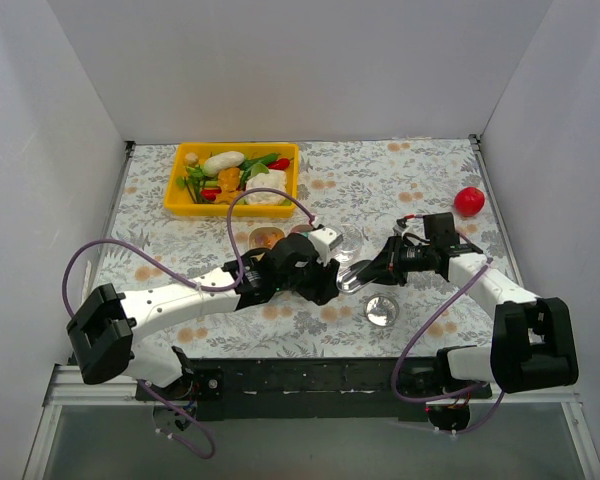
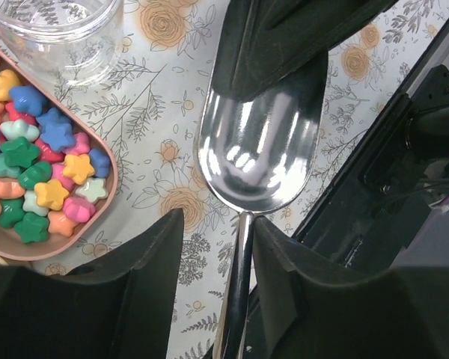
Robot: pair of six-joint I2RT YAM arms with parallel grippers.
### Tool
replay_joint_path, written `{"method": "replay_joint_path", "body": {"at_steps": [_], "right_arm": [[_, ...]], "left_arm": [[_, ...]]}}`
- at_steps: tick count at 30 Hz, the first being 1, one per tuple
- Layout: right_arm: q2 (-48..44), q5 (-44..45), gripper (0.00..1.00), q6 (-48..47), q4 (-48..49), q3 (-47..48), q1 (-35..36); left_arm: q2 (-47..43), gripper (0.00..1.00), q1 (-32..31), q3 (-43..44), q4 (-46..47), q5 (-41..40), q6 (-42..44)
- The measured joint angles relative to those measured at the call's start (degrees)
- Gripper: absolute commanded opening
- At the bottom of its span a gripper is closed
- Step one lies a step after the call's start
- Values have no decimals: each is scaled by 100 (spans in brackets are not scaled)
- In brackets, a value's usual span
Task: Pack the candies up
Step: Pick up the spatula from the center of the board.
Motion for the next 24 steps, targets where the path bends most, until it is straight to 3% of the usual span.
{"method": "replay_joint_path", "body": {"at_steps": [3,4,7,8,10,11,15,24], "right_arm": [[37,7,1,9,4,0,0],[44,15,1,13,20,0,0],[59,-28,1,0,55,4,0],[59,-52,25,-13,28,4,0],[61,-72,49,-24,33,4,0],[61,-59,65,-20,33,7,2],[61,162,85,-142,-105,90,4],[127,1054,87,-713,-780,1311,2]], "left_arm": [[0,15,-26,0,20,81,-7],[0,0,-37,4,31,125,-11],[0,0,-98,33,46,374,98],[0,0,-118,59,11,372,125],[0,0,-107,122,-81,374,118],[0,0,-107,160,-144,352,96],[0,0,-55,433,-732,-70,-107],[-713,0,-20,839,-2796,-831,-1320]]}}
